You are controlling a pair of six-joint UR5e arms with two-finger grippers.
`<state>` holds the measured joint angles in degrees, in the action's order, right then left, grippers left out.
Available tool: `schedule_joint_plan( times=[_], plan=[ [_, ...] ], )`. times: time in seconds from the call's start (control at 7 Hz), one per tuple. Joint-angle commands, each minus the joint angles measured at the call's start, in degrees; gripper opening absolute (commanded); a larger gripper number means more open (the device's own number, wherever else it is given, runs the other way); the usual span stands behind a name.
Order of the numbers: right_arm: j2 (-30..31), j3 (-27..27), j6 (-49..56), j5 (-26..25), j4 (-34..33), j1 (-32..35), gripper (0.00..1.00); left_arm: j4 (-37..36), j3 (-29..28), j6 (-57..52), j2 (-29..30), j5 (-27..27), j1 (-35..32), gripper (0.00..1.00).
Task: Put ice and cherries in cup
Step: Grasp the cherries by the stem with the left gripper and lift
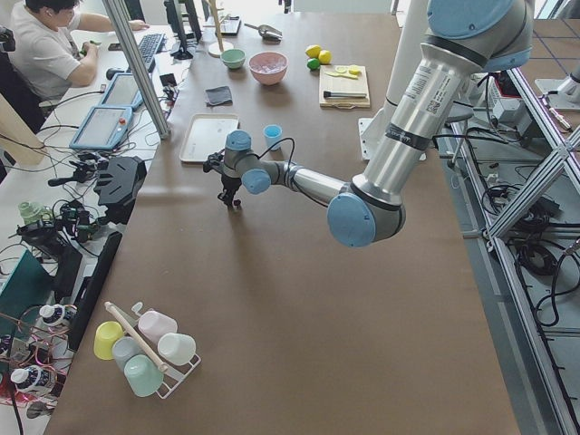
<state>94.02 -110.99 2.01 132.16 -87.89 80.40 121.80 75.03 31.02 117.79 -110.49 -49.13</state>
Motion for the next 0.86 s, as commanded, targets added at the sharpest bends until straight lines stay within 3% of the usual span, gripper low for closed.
schedule_joint_plan(
  times=[0.0, 0.14, 0.29, 0.71],
  plan=[
    [0.3, 0.1, -0.2, -0.1, 0.0, 0.0, 0.96, -0.2, 0.0, 0.1, -0.3, 0.1, 0.4, 0.15],
    [0.4, 0.1, -0.3, -0.1, 0.0, 0.0, 0.96, -0.2, 0.1, 0.2, 0.0, 0.0, 0.2, 0.04],
    [1.0, 0.1, -0.2, -0.1, 0.1, 0.0, 0.96, -3.3, 1.7, 0.3, 0.4, -0.1, -0.1, 0.0],
    [0.9, -0.1, -0.2, -0.1, 0.1, 0.0, 0.97, -16.9, 13.8, 0.3, 1.6, -0.4, -0.3, 0.0]
  ],
)
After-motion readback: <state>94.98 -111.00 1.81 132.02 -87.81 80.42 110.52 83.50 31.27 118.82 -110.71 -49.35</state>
